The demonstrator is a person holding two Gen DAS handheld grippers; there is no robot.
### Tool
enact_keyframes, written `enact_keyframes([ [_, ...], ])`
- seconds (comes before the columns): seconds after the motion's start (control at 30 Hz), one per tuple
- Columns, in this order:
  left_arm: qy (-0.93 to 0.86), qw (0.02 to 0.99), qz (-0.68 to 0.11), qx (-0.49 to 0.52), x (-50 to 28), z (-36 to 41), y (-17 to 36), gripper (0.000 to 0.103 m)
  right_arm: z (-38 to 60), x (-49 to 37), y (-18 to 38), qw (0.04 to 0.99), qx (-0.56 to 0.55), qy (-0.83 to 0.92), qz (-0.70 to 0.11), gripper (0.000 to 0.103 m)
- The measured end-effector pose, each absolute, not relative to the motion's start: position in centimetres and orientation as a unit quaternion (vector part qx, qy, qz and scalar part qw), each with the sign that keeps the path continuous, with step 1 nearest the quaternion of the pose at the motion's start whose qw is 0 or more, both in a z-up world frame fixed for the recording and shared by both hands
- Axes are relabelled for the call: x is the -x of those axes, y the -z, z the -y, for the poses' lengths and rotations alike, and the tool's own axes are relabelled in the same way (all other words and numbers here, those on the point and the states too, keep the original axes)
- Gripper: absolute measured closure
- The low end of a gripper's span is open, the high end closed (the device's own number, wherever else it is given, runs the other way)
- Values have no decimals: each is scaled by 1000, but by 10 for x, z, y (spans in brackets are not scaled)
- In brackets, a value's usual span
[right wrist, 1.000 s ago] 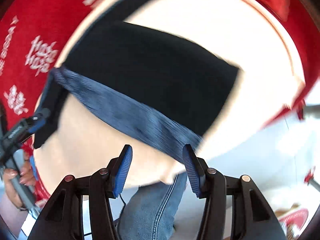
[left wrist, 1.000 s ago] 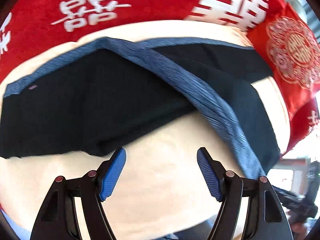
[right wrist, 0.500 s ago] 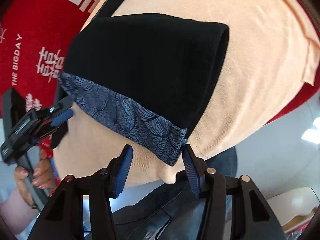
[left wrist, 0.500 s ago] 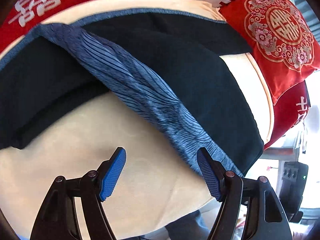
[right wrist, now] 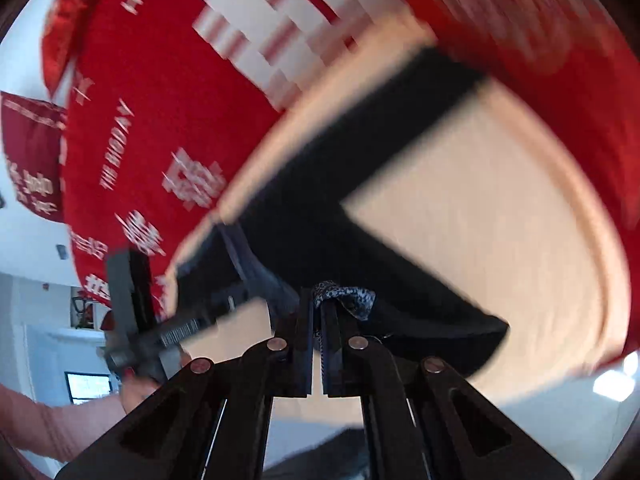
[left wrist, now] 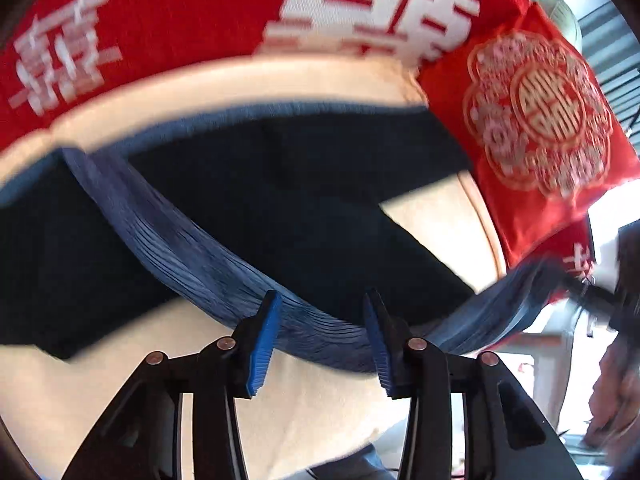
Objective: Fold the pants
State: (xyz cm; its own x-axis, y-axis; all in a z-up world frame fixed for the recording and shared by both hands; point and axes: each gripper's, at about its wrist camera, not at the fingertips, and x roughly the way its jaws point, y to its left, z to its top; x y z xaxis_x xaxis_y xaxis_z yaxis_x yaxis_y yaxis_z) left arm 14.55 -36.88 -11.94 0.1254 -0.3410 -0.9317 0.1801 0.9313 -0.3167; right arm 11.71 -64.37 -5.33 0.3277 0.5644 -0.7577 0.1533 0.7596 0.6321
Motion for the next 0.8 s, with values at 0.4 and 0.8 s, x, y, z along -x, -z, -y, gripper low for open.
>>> enact_keyframes([
  [0.4,-3,791,-611,14,-207,314,142,24,703,-311,43,815,-201,-99,-534,96],
  [0.8,-58,756,-652,1,-224,285,212,24,701,-335,77,811,-135,-69,-565,31],
])
